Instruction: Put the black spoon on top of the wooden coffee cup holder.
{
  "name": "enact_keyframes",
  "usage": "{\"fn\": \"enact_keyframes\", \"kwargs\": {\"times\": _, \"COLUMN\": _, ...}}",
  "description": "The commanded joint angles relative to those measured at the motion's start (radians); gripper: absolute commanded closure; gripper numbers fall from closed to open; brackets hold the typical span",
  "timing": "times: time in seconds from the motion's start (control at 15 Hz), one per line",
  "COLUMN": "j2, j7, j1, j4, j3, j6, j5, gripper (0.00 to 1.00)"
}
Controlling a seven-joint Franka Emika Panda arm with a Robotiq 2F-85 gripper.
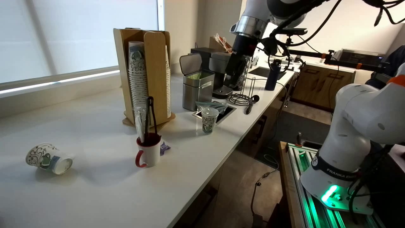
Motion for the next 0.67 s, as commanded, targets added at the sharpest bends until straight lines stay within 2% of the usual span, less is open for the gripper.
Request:
{"fn": "enact_keyframes", "kwargs": {"times": 0.0, "j2": 0.052, "j7": 0.085, "j1": -0.105, "j4": -0.014, "j3": -0.007, "j6": 0.099, "j5": -0.03, "gripper": 0.0}}
{"fn": "enact_keyframes", "kwargs": {"times": 0.6, "j2": 0.231, "j7": 0.307, "j1": -0.39, "j4": -0.085, "j3": -0.065, "j6": 0.351, "j5": -0.218, "gripper": 0.0}}
